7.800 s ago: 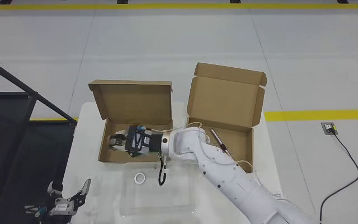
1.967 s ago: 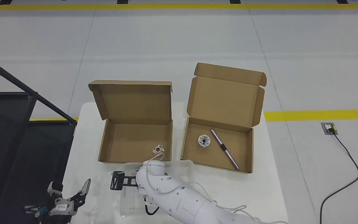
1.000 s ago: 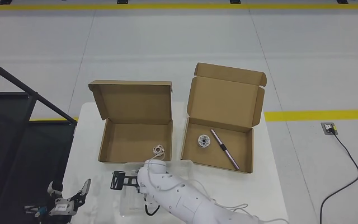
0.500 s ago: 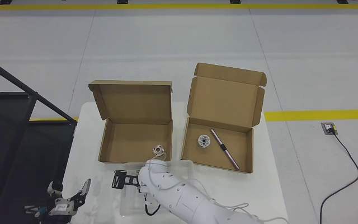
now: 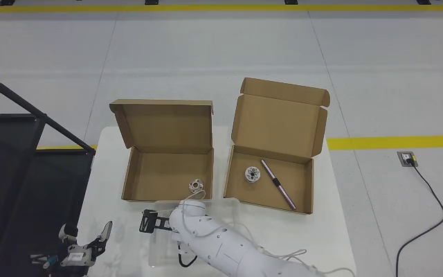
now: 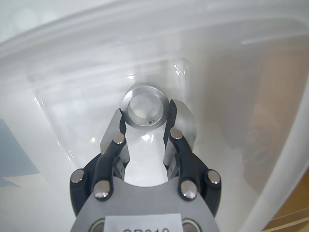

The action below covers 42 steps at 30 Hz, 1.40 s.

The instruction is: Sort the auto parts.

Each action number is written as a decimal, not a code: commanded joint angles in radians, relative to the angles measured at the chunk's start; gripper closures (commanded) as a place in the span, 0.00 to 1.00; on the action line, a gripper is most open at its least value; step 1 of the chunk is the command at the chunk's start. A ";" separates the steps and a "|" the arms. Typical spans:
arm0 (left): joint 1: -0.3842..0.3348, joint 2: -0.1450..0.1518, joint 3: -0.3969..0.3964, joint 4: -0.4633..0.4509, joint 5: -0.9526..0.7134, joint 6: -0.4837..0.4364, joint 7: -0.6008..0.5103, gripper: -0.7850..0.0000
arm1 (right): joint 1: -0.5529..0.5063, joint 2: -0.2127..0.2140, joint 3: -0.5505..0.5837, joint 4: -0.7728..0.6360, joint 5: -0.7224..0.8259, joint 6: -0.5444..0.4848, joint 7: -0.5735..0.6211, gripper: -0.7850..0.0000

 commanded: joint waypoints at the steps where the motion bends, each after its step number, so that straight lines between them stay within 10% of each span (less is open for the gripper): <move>1: 0.000 0.000 0.000 0.000 0.000 0.000 0.000 0.00 | 0.002 0.000 0.000 0.000 -0.001 -0.012 0.008 1.00; 25: 0.000 0.000 0.000 0.000 0.000 0.000 0.000 0.00 | 0.077 0.034 0.012 -0.034 -0.030 -0.305 -0.107 1.00; 42: 0.000 0.000 0.000 0.000 0.000 0.000 0.000 0.00 | 0.038 0.137 0.109 -0.311 -0.077 -0.117 0.164 1.00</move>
